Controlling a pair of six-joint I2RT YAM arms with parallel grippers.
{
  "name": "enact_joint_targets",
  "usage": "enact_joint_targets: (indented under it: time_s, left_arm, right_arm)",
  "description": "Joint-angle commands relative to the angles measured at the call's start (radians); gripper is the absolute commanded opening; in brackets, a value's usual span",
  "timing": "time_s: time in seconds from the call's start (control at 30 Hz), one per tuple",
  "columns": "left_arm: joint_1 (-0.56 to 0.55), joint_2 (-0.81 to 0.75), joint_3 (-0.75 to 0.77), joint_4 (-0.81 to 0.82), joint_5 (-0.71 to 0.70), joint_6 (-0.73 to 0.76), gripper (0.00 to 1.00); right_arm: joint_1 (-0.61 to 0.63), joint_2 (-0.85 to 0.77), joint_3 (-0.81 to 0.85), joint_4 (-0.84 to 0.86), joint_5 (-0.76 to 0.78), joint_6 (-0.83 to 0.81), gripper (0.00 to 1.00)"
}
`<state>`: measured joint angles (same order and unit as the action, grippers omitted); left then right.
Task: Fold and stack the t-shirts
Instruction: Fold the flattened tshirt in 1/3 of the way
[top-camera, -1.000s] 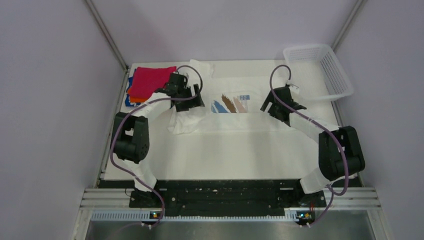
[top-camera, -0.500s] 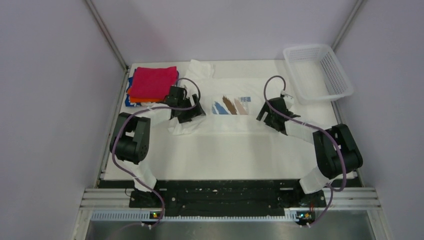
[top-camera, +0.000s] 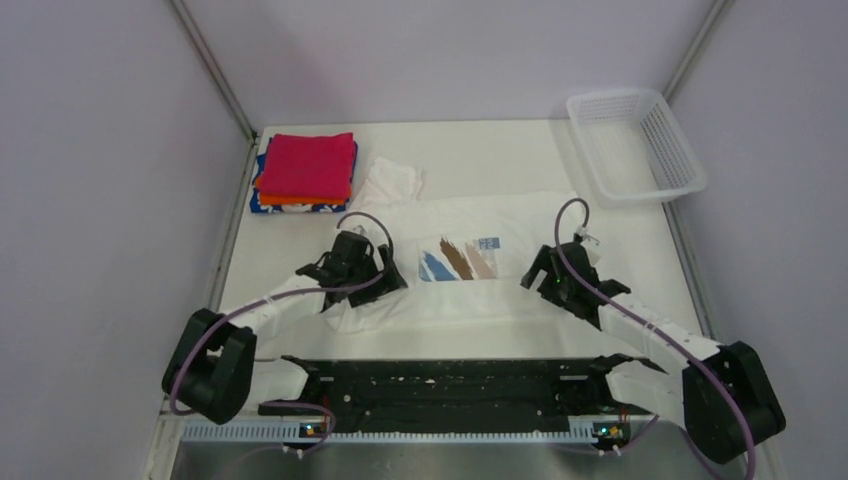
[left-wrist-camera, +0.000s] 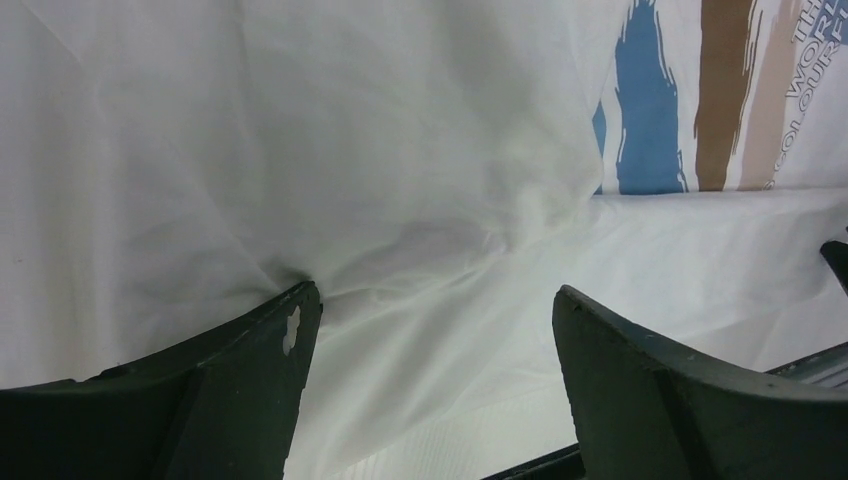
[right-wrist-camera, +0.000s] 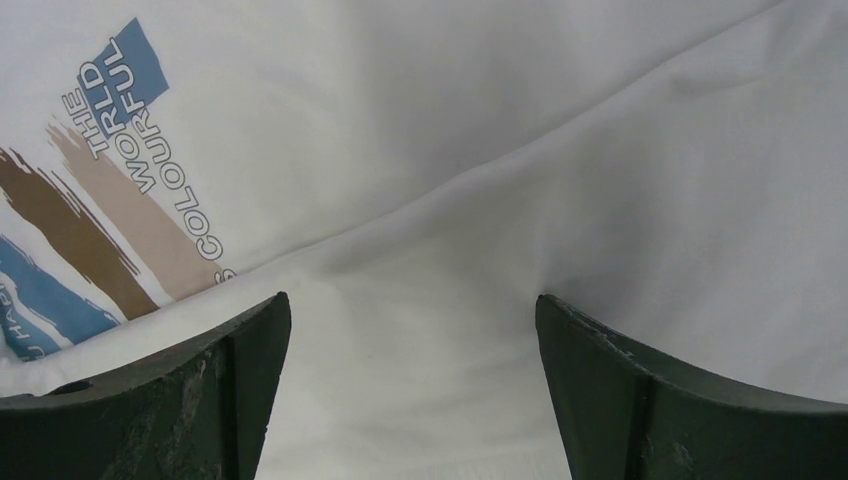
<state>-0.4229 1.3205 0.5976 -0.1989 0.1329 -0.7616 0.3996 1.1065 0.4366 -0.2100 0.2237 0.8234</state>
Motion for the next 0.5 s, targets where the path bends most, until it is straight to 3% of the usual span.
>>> enact_joint_targets:
  time_s: [0.0,0.23,0.47]
  left_arm:
    - [-0.078,-0.124,-0.097,-0.211,-0.121,-0.129,0.91]
    - [-0.118,-0.272,-0.161,-0.292,-0.252,-0.209,0.92]
    - [-0.118,-0.221,-0.103,-0.254,-0.280,-0.186,0.92]
  right_arm:
    - [0.061,-0.093,-0.058,-0.271,-0.065,0.078,0.91]
    - [0.094,-0.260,-0.097,-0.410,-0.058,0.148,0.91]
    - [0.109,-0.321,-0.111,-0.431,-0.078,0.174,0.91]
